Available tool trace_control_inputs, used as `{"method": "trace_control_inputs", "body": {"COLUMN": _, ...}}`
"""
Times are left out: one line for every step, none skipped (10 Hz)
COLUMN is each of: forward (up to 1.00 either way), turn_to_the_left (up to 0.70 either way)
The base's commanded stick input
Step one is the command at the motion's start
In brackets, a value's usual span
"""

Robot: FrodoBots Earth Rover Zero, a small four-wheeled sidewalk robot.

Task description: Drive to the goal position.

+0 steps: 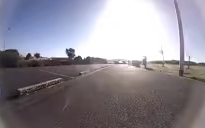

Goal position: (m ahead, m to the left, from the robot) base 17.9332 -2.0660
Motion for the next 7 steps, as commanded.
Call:
{"method": "trace_control_inputs", "body": {"forward": 0.70, "turn_to_the_left": 0.00}}
{"method": "trace_control_inputs", "body": {"forward": 0.70, "turn_to_the_left": 0.00}}
{"method": "trace_control_inputs", "body": {"forward": 0.70, "turn_to_the_left": 0.00}}
{"method": "trace_control_inputs", "body": {"forward": 0.70, "turn_to_the_left": 0.00}}
{"method": "trace_control_inputs", "body": {"forward": 0.70, "turn_to_the_left": 0.00}}
{"method": "trace_control_inputs", "body": {"forward": 0.70, "turn_to_the_left": 0.00}}
{"method": "trace_control_inputs", "body": {"forward": 0.70, "turn_to_the_left": 0.00}}
